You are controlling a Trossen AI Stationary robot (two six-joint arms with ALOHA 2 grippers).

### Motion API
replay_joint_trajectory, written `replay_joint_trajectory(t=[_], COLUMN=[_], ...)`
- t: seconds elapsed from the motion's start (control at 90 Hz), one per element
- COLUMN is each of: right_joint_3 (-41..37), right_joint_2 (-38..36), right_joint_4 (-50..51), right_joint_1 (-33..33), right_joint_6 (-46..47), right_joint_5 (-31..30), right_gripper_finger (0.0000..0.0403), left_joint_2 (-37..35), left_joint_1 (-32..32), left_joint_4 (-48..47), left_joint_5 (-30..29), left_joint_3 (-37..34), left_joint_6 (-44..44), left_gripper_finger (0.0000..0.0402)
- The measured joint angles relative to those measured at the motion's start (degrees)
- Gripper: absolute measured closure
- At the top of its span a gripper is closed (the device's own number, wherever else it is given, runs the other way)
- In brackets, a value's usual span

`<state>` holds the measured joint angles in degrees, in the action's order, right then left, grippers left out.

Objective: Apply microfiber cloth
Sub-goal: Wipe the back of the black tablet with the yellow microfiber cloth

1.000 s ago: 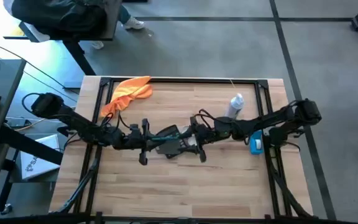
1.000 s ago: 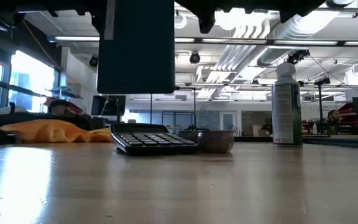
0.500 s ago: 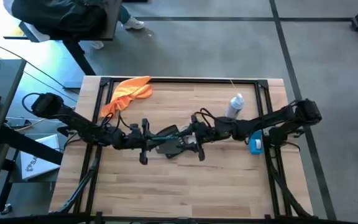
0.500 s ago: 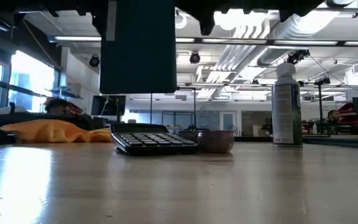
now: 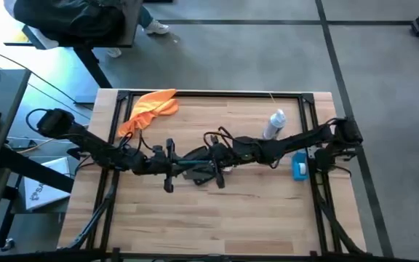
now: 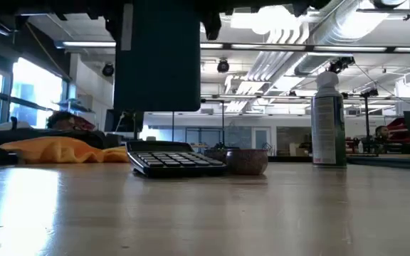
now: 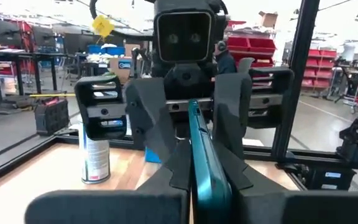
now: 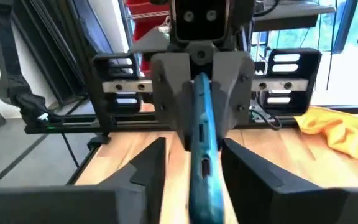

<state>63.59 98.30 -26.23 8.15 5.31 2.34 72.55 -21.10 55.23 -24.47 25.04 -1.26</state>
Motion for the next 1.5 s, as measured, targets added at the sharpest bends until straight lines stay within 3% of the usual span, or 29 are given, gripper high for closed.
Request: replay_joint_trajectory(t=[0.3,0.967,1.2,1.5], right_joint_3=[0.0,0.1,0.1,0.1], right_joint_2=[-0.1,-1.5,-1.6,-2.0], right_joint_4=[-0.9,0.7,-0.5,0.5], right_joint_1=[0.1,0.3,0.2,0.3], right_joint_6=[-1.4,-2.7,-2.4,-1.3], right_joint_5=[2.0,3.9,3.1,2.1], right_gripper_finger=[0.0362,0.0367,0.0396,0.0401], left_joint_2=[-0.2,-0.4,-0.4,-0.5], left_joint_1=[-1.7,-3.4,-3.4,-4.0], left_joint_4=[0.9,1.5,1.9,1.4], left_joint_5=[0.1,-1.7,-2.0,-2.2], left_joint_3=[0.0,0.1,0.1,0.0], left_joint_6=[3.4,4.9,4.9,5.8], left_gripper_finger=[0.0394,0.0394,0.0382,0.0375])
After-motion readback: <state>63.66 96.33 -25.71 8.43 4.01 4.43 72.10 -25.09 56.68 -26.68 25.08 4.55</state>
